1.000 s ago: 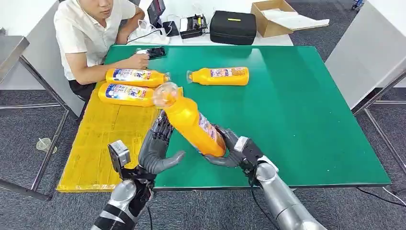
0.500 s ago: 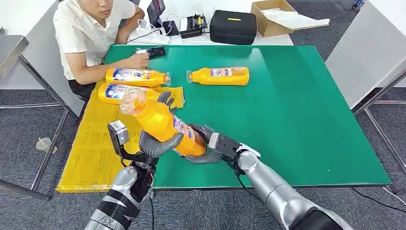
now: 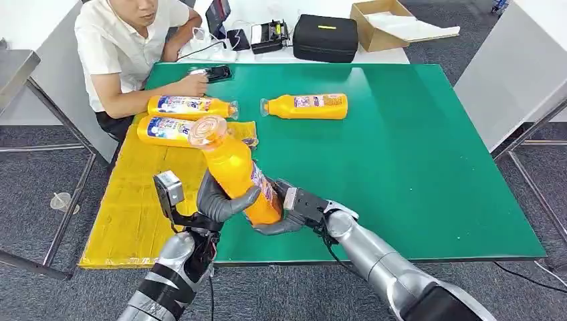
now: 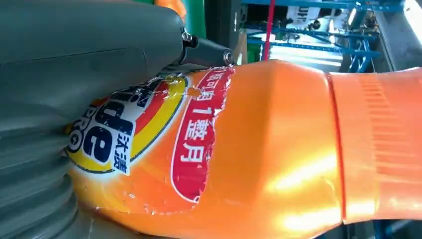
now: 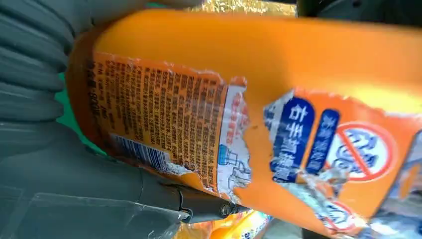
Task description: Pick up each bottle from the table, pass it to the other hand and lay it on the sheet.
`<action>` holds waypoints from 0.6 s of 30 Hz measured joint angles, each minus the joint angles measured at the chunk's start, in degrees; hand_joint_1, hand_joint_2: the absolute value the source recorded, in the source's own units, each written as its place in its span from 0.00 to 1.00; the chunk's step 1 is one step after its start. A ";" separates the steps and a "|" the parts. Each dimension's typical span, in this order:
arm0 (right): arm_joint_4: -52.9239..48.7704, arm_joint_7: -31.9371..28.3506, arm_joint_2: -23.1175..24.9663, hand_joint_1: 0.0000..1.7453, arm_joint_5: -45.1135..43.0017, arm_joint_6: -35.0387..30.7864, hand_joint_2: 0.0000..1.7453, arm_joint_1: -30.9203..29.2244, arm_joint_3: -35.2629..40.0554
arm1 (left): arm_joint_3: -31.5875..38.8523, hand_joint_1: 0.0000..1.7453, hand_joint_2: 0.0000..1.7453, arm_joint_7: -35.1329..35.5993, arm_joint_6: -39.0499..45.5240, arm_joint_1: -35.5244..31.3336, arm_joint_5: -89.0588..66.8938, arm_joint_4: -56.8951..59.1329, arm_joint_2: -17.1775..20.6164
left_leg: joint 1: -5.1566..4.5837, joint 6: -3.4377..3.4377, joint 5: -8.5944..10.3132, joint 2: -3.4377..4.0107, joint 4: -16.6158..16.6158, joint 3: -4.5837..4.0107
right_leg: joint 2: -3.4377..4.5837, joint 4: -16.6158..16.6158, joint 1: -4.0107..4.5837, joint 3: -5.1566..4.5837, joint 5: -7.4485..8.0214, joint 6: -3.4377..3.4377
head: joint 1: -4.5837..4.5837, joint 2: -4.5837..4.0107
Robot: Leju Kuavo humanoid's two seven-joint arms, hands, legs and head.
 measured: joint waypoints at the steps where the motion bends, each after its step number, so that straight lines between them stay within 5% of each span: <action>1: 0.26 -0.02 0.09 0.00 -0.04 -0.11 1.00 0.00 0.00 | 0.00 1.00 1.00 0.00 -0.13 0.01 0.04 0.00 0.02 | 0.00 0.00 0.00 0.00 0.00 0.00 | 0.00 0.00 0.00 0.00 0.00 0.00 | 0.00 0.00; 18: 3.08 0.11 0.79 0.00 1.11 -7.82 1.00 3.86 -3.61 | 0.17 1.00 1.00 3.10 -2.14 0.89 3.08 -1.22 1.14 | 0.00 0.00 0.00 -0.01 0.00 -0.01 | -0.01 0.00 0.00 0.00 0.00 0.00 | 0.02 0.00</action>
